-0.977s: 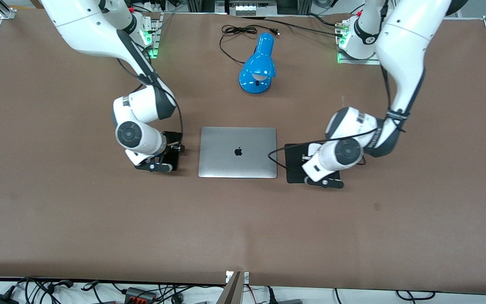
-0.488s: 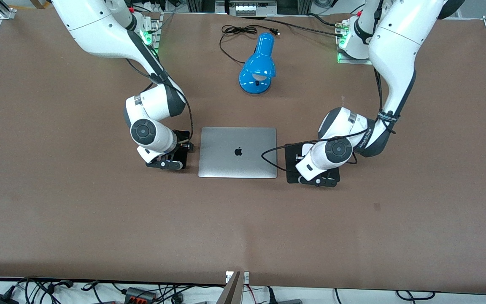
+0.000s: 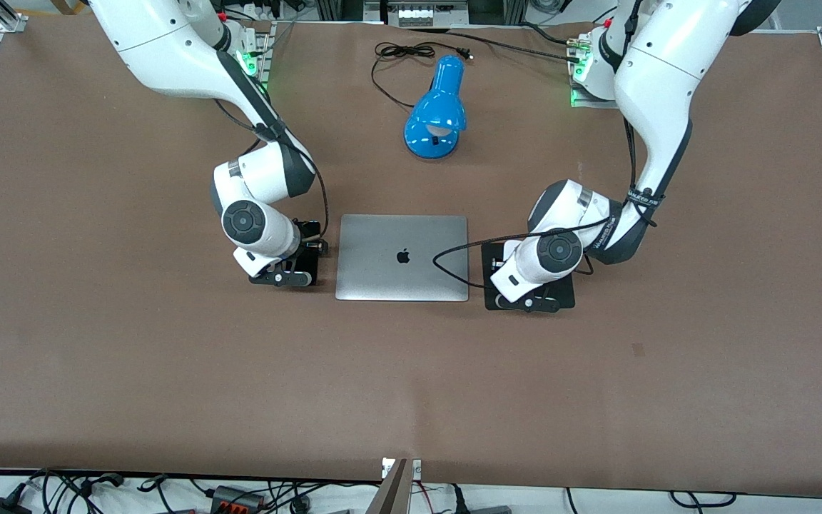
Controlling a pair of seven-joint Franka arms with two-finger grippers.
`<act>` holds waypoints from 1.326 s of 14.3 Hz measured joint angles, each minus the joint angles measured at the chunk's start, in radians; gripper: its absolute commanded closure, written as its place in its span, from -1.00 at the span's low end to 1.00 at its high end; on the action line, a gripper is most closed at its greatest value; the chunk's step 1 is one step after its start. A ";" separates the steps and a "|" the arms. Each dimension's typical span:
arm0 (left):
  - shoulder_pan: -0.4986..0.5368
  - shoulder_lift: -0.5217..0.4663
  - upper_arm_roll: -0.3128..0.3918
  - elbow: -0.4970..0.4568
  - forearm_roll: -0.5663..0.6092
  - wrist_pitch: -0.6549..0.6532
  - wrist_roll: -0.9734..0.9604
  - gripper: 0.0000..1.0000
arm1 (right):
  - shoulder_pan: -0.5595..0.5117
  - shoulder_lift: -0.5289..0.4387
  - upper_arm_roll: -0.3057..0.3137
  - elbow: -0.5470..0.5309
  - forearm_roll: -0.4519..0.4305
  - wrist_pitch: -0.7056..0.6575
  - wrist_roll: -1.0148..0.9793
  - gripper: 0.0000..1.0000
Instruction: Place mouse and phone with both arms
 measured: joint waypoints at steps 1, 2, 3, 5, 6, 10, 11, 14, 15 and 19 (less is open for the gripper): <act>0.003 0.000 0.001 0.001 0.000 0.000 0.000 -1.00 | 0.000 -0.003 0.000 0.010 0.000 0.003 0.010 -1.00; 0.008 -0.001 0.001 0.003 0.000 0.000 -0.001 -1.00 | 0.000 -0.013 -0.002 0.025 0.000 0.003 0.012 -1.00; 0.013 -0.002 0.002 0.005 0.000 0.000 -0.001 -1.00 | -0.001 -0.032 -0.006 0.040 0.000 -0.002 0.014 -1.00; 0.023 -0.005 0.006 0.011 0.000 -0.012 -0.001 -1.00 | -0.001 -0.104 -0.029 0.063 -0.001 -0.037 0.013 -1.00; 0.030 -0.009 0.008 0.021 0.000 -0.030 -0.001 -1.00 | -0.002 -0.150 -0.047 0.078 -0.001 -0.076 0.012 -1.00; 0.083 -0.111 0.023 0.054 0.001 -0.144 0.000 -1.00 | -0.005 -0.265 -0.118 0.268 -0.002 -0.373 -0.034 -1.00; 0.110 -0.160 0.026 0.058 0.001 -0.185 0.000 -1.00 | -0.006 -0.271 -0.136 0.335 -0.004 -0.440 -0.041 -1.00; 0.223 -0.328 0.026 0.064 0.002 -0.293 0.016 -1.00 | -0.031 -0.272 -0.195 0.472 -0.011 -0.578 -0.129 -1.00; 0.260 -0.389 0.026 0.065 0.002 -0.319 0.019 -1.00 | -0.051 -0.270 -0.211 0.495 -0.011 -0.597 -0.167 -1.00; 0.342 -0.580 0.025 0.073 0.002 -0.492 0.024 -1.00 | -0.191 -0.272 -0.210 0.536 -0.010 -0.616 -0.293 -1.00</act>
